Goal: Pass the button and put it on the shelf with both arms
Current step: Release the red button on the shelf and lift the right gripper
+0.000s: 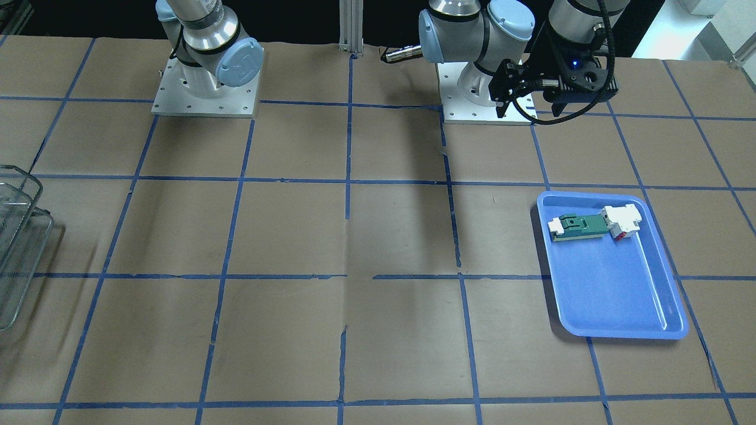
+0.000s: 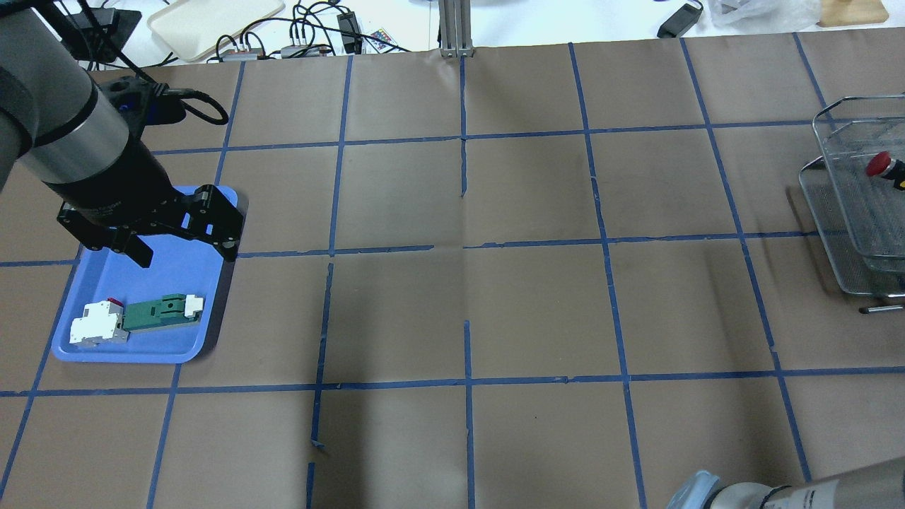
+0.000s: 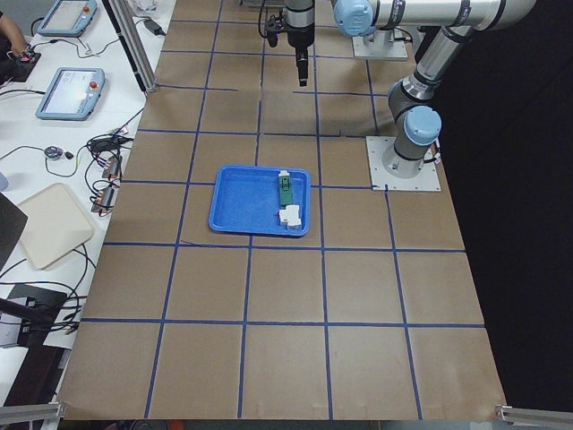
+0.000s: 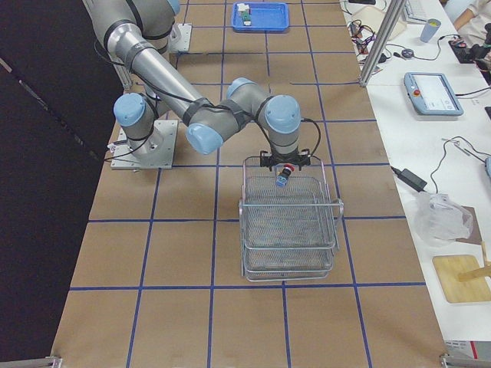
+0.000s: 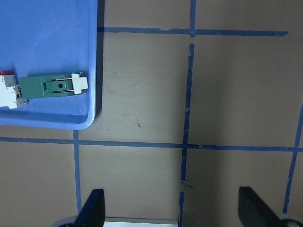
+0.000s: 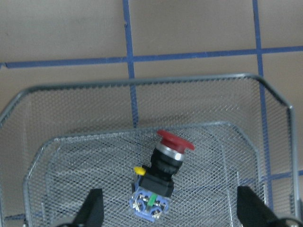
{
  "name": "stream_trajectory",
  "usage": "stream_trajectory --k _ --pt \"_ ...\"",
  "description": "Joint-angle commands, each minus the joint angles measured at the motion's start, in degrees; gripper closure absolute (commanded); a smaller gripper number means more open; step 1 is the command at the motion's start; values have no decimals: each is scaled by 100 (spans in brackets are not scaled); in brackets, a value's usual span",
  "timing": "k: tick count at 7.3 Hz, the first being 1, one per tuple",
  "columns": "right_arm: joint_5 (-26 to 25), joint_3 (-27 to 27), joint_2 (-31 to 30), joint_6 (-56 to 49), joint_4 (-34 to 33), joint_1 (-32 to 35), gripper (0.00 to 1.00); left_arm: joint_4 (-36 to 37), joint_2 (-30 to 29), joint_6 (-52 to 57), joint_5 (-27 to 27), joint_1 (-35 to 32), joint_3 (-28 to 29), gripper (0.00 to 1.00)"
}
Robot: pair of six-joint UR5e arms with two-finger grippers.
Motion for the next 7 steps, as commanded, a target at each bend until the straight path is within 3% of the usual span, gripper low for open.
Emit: stream_trajectory --k 1,4,7 --pt "-33 45 -747 953 789 810 0 72 30 -9 16 -209 -58 0" --pt "-51 45 -1171 4172 812 2848 0 370 74 27 16 -210 -58 0" --pt "-112 18 -1418 7013 812 4011 0 397 118 9 -10 -192 3 0"
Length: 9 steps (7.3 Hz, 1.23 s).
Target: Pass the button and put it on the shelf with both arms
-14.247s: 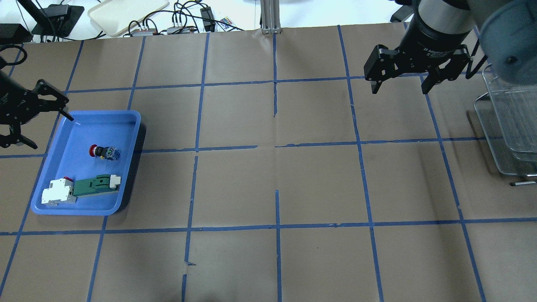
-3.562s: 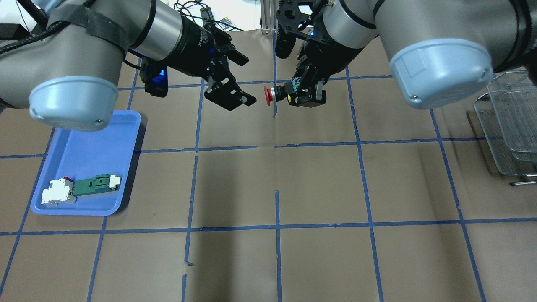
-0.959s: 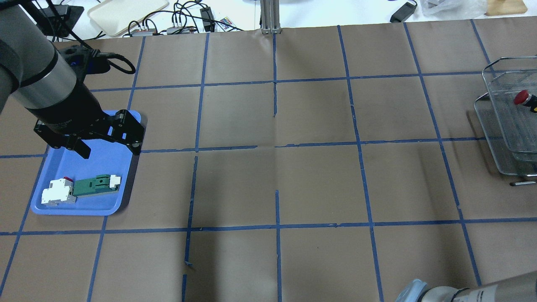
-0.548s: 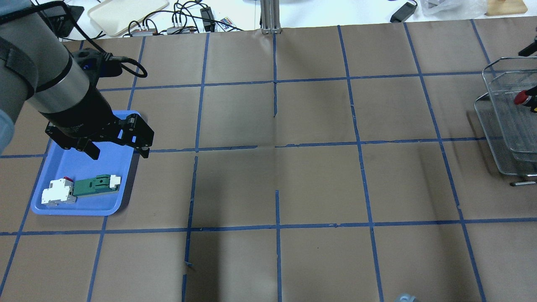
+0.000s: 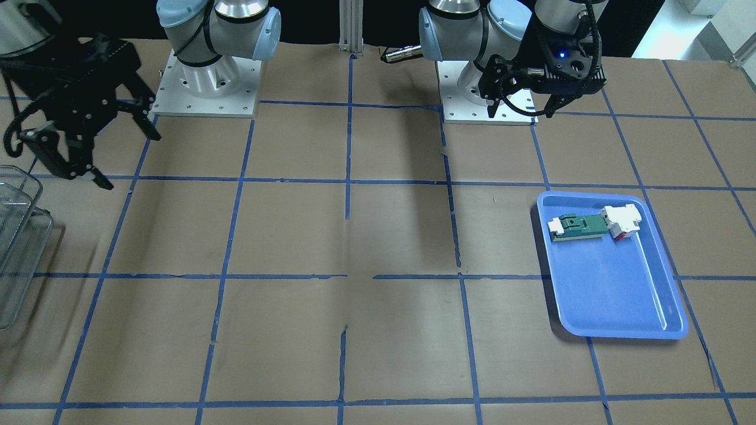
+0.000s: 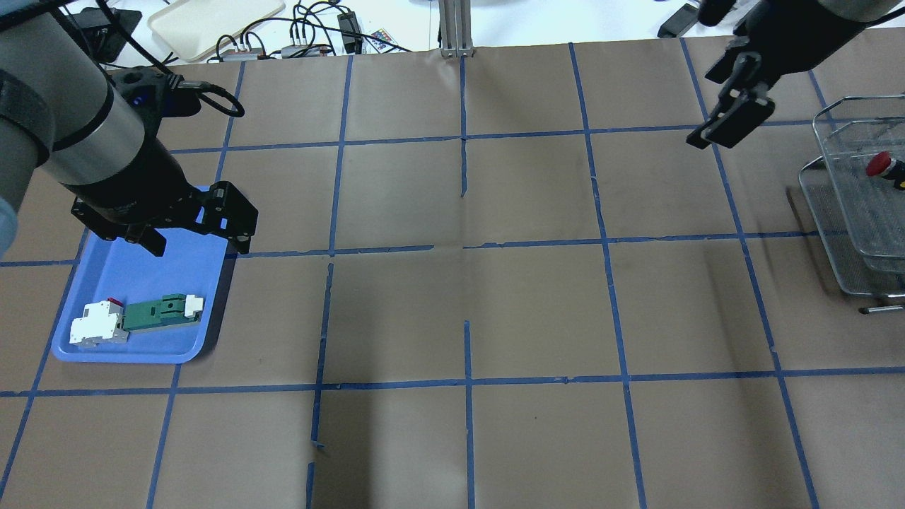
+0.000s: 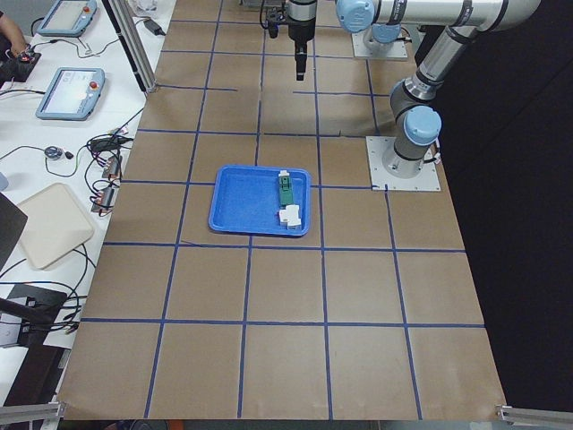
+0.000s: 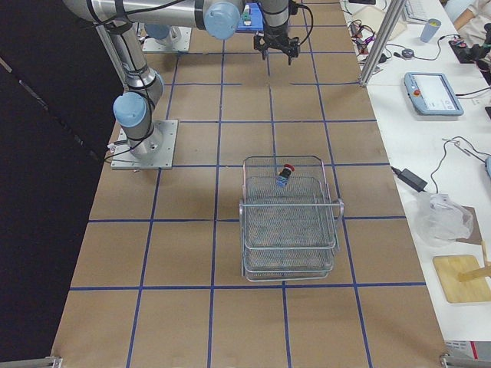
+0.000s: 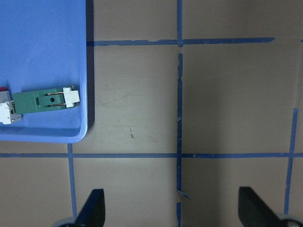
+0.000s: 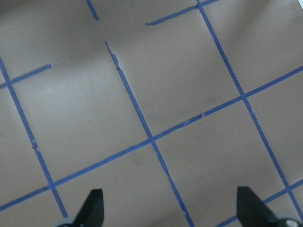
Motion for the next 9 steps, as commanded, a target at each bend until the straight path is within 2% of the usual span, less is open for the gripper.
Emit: stream_trajectory --k 1,3,4,5,6,8,9 --pt "-320 -32 -43 2103 -33 628 0 17 12 13 -58 31 35 0" --pt "-375 -163 -52 3172 71 587 0 34 12 40 -338 58 70 0" --pt "-636 -155 -43 3358 351 490 0 25 38 57 -270 49 1 0" --pt "-656 -190 -130 4370 893 428 0 25 47 57 -269 49 9 0" --pt "-543 -182 -192 4884 986 419 0 25 38 57 -269 58 -9 0" --pt "-1031 -77 -193 4995 934 218 0 52 29 66 -269 67 8 0" --pt "-1060 20 -158 5004 934 173 0 60 29 66 -261 67 -9 0"
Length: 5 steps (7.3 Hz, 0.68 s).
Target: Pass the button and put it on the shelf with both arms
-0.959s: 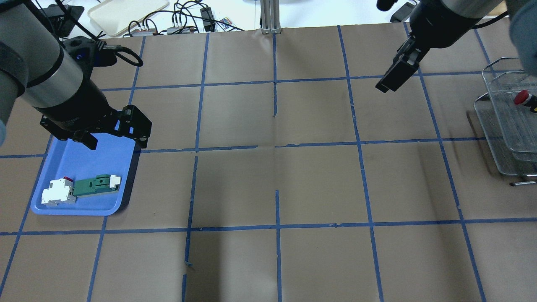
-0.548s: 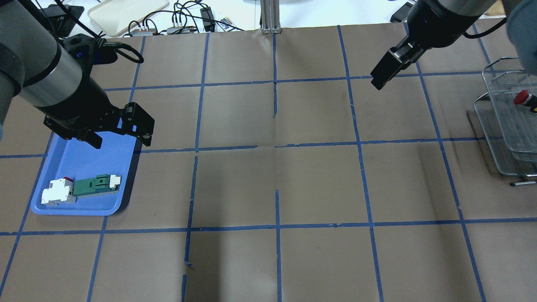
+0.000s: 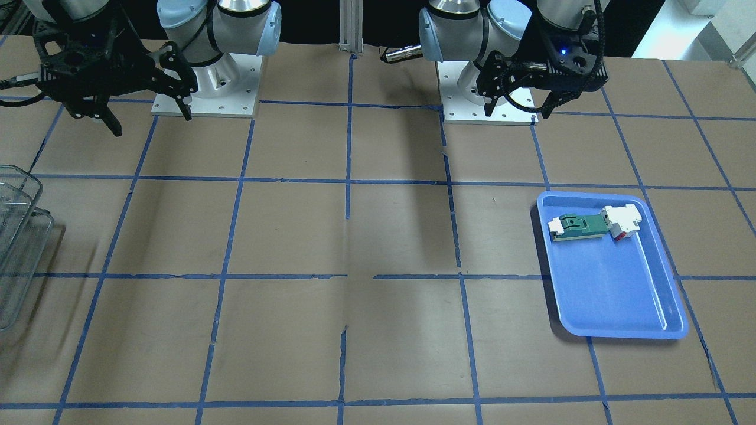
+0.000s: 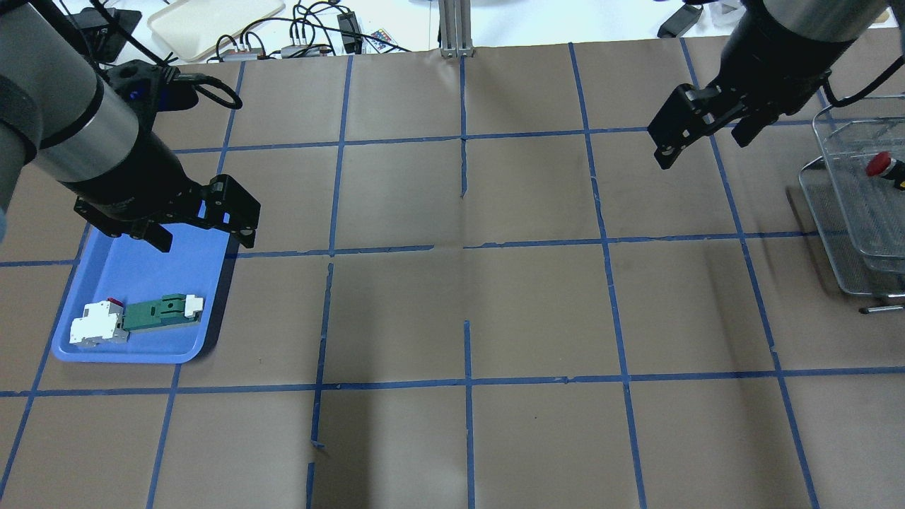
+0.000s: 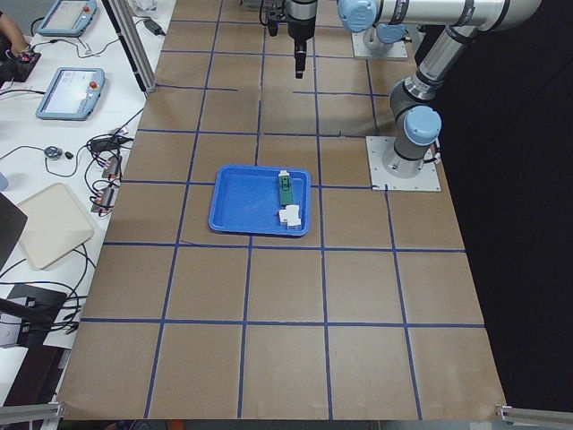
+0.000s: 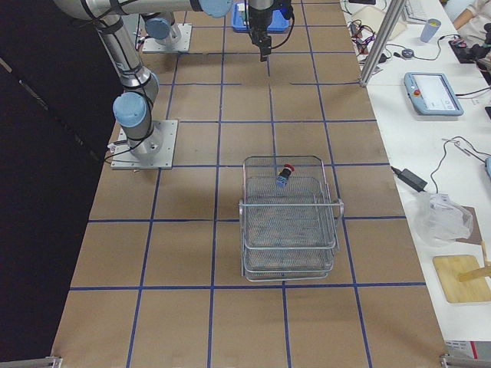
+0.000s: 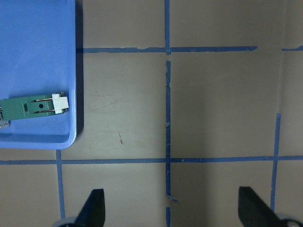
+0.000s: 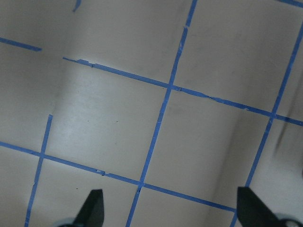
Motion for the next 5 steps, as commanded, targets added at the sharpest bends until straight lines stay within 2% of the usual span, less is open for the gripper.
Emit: stream_trajectory --k 1,2,4,5 --pt "-235 142 -14 308 48 -71 0 4 7 1 15 2 -8 0" --pt "-854 73 -23 972 75 -10 0 109 -36 1 -2 2 -25 0" --pt "-835 29 81 1304 -38 131 0 312 -2 1 42 2 -34 0" --pt "-721 -259 308 1347 -56 140 0 321 -2 -8 42 2 -34 0"
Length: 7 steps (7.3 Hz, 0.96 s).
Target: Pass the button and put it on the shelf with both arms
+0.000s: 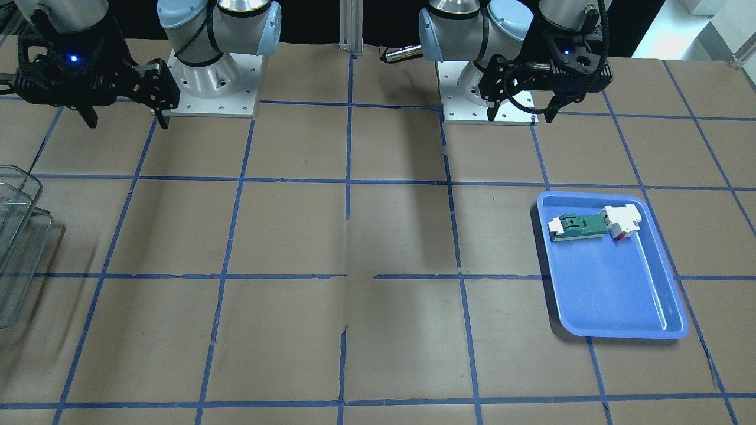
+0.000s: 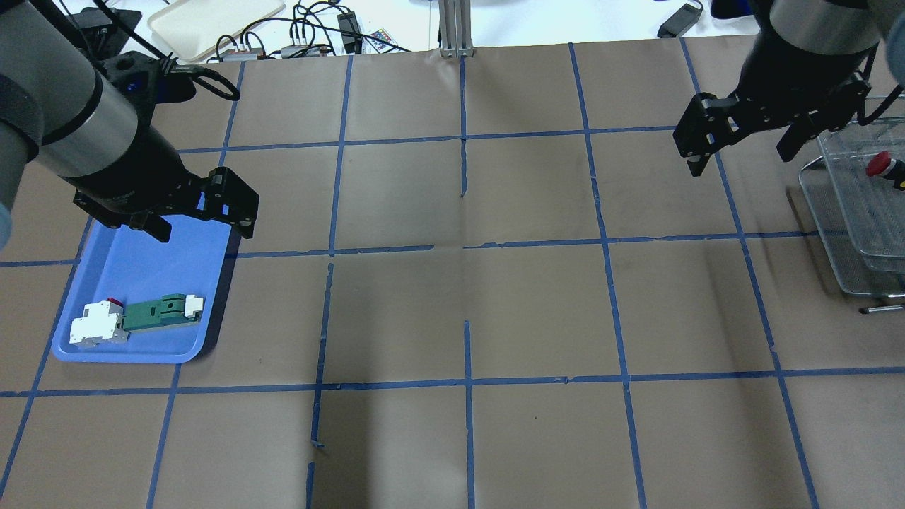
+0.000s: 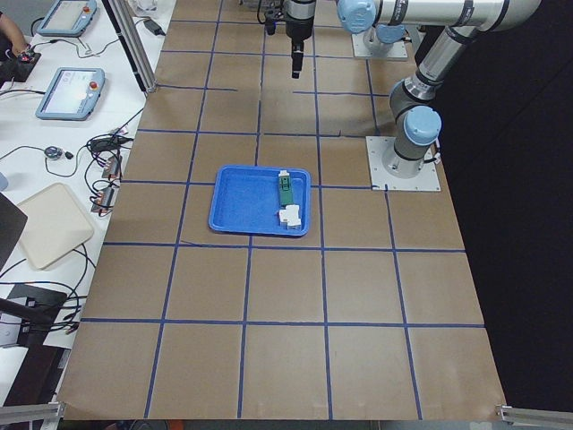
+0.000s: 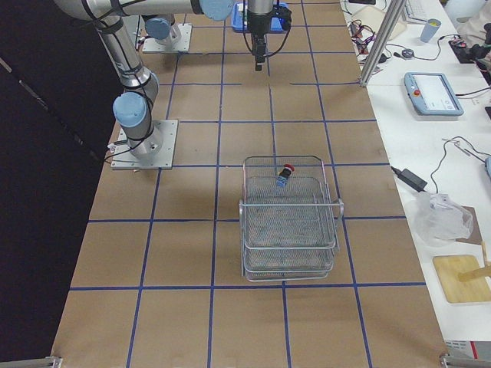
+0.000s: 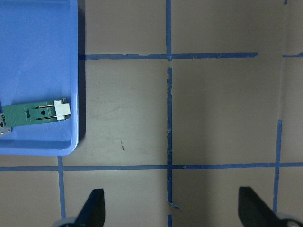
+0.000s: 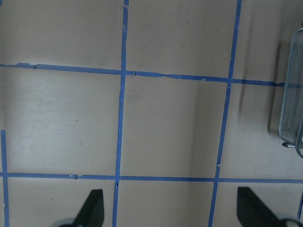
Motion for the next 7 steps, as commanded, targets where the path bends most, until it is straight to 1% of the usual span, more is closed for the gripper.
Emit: stream_trajectory --k 1,2,3,5,6,7 --pt "514 -347 301 295 -48 96 0 -6 5 -7 16 0 -4 0" --pt "501 -392 311 340 -117 114 0 -24 5 -7 16 -9 -4 0" --pt "310 -366 311 341 -214 149 0 -33 5 -7 7 -9 -4 0" --pt "247 -375 328 507 -293 394 0 -33 5 -7 7 -9 -4 0" --pt "185 -375 354 508 -294 404 0 -25 14 -7 7 -9 -4 0" --pt "237 -392 372 473 -294 361 0 -25 14 -7 16 -9 4 0"
